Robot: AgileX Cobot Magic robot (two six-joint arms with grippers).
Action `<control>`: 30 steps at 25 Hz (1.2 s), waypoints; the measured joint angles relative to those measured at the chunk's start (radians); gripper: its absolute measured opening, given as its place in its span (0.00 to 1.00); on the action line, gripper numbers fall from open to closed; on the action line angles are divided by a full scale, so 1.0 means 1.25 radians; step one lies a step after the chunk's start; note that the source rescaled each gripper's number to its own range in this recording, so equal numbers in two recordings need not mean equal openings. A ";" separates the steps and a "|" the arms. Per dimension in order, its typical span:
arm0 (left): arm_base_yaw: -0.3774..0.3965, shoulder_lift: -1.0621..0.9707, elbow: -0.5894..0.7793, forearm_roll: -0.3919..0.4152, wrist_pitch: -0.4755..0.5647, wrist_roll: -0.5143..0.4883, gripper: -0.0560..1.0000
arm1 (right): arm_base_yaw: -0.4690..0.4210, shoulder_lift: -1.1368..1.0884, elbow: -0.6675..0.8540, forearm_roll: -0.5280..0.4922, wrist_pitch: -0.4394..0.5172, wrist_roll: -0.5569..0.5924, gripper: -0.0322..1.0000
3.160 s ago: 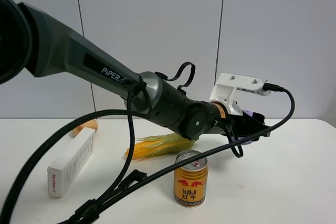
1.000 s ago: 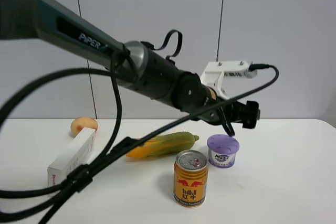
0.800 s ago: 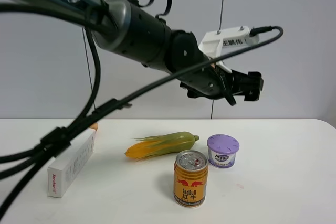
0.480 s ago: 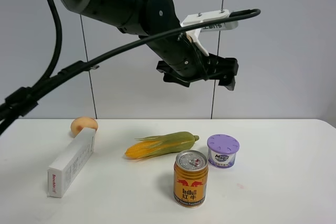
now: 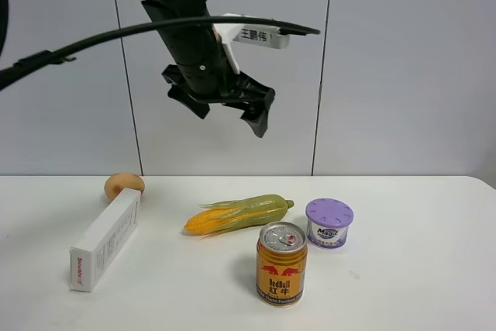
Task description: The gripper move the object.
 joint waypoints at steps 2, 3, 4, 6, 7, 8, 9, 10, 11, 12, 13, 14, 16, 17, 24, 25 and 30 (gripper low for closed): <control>0.030 -0.021 0.000 -0.010 0.017 0.001 0.98 | 0.000 0.000 0.000 0.000 0.000 0.000 1.00; 0.042 -0.032 0.000 -0.017 0.023 0.003 0.98 | 0.000 0.000 0.000 0.000 0.000 0.000 1.00; 0.056 -0.044 0.000 -0.027 0.024 0.002 0.98 | 0.000 0.000 0.000 0.000 0.000 0.000 1.00; 0.084 -0.067 0.015 -0.038 0.017 0.003 0.98 | 0.000 0.000 0.000 0.000 0.000 0.000 1.00; 0.097 -0.082 0.029 -0.045 0.007 0.003 0.99 | 0.000 0.000 0.000 0.000 0.000 0.000 1.00; 0.113 -0.096 0.050 -0.050 -0.006 0.003 0.99 | 0.000 0.000 0.000 0.000 0.000 0.000 1.00; 0.132 -0.108 0.075 -0.056 -0.028 0.003 0.99 | 0.000 0.000 0.000 0.000 0.000 0.000 1.00; 0.154 -0.123 0.104 -0.062 -0.048 0.003 0.99 | 0.000 0.000 0.000 0.000 0.000 0.000 1.00; 0.173 -0.139 0.131 -0.067 -0.073 0.003 0.99 | 0.000 0.000 0.000 0.000 0.000 0.000 1.00; 0.198 -0.158 0.164 -0.069 -0.099 0.004 0.99 | 0.000 0.000 0.000 0.000 0.000 0.000 1.00; 0.225 -0.175 0.197 -0.071 -0.116 0.004 0.99 | 0.000 0.000 0.000 0.000 0.000 0.000 1.00; 0.249 -0.198 0.223 -0.071 -0.131 0.004 0.99 | 0.000 0.000 0.000 0.000 0.000 0.000 1.00; 0.307 -0.253 0.280 -0.071 -0.142 0.004 0.99 | 0.000 0.000 0.000 0.000 0.000 0.000 1.00; 0.335 -0.280 0.307 -0.071 -0.142 0.004 0.99 | 0.000 0.000 0.000 0.000 0.000 0.000 1.00; 0.489 -0.580 0.503 -0.070 -0.137 0.004 0.99 | 0.000 0.000 0.000 0.000 0.000 0.000 1.00; 0.502 -0.633 0.533 -0.070 -0.130 0.004 0.99 | 0.000 0.000 0.000 0.000 0.000 0.000 1.00; 0.537 -0.919 0.718 -0.070 -0.051 0.004 0.99 | 0.000 0.000 0.000 0.000 0.000 0.000 1.00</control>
